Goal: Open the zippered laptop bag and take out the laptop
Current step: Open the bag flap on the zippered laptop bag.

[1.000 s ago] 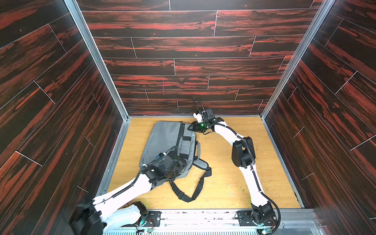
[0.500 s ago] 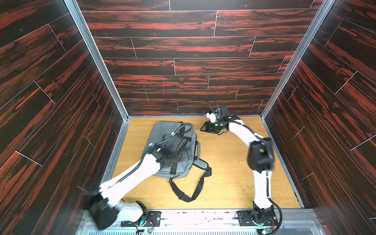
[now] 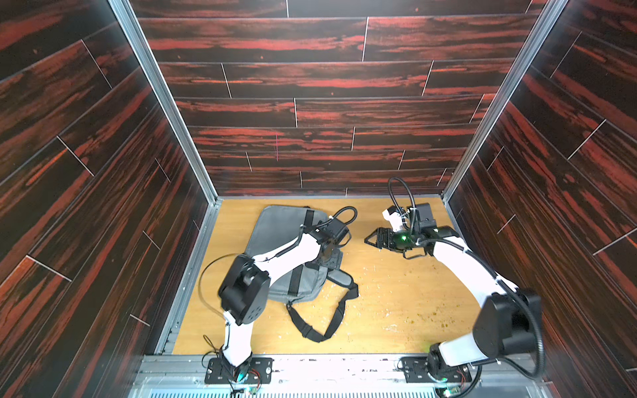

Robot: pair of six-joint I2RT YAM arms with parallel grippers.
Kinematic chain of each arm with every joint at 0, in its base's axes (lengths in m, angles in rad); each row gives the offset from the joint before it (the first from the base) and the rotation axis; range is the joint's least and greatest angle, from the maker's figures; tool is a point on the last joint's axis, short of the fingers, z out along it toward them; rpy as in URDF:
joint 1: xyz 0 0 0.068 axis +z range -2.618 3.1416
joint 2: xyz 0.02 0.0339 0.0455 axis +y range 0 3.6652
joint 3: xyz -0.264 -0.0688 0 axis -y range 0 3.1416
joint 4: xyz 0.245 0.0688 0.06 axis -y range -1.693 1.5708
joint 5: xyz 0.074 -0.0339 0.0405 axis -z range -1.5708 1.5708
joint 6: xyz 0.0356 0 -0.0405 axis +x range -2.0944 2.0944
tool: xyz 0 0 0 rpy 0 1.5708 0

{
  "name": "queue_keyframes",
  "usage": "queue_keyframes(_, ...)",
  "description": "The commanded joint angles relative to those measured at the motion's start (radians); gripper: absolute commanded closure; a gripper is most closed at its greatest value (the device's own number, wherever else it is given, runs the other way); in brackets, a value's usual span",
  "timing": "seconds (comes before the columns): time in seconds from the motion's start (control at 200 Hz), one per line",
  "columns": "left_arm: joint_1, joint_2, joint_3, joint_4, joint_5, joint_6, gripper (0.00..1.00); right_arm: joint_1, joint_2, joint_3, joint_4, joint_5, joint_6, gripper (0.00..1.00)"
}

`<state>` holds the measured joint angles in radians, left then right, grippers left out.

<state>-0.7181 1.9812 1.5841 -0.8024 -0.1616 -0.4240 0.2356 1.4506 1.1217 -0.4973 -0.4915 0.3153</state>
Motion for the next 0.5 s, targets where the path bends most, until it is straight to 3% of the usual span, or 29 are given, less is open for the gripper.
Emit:
queue_keyframes(0.0, 0.006, 0.057, 0.069, -0.056, -0.072, 0.040, 0.17, -0.023, -0.080, -0.078, 0.056, -0.057, 0.042, 0.11)
queue_keyframes(0.271, 0.003, 0.169, 0.158, -0.131, -0.239, 0.031, 0.21, -0.051, -0.137, -0.167, 0.069, -0.070, 0.061, 0.11)
queue_keyframes(0.446, 0.004, 0.189, 0.142, -0.113, -0.230, 0.012, 0.38, -0.063, -0.129, -0.182, 0.090, -0.089, 0.065, 0.10)
queue_keyframes(0.496, 0.003, 0.200, 0.150, -0.120, -0.237, 0.010, 0.47, -0.065, -0.127, -0.185, 0.096, -0.092, 0.068, 0.10)
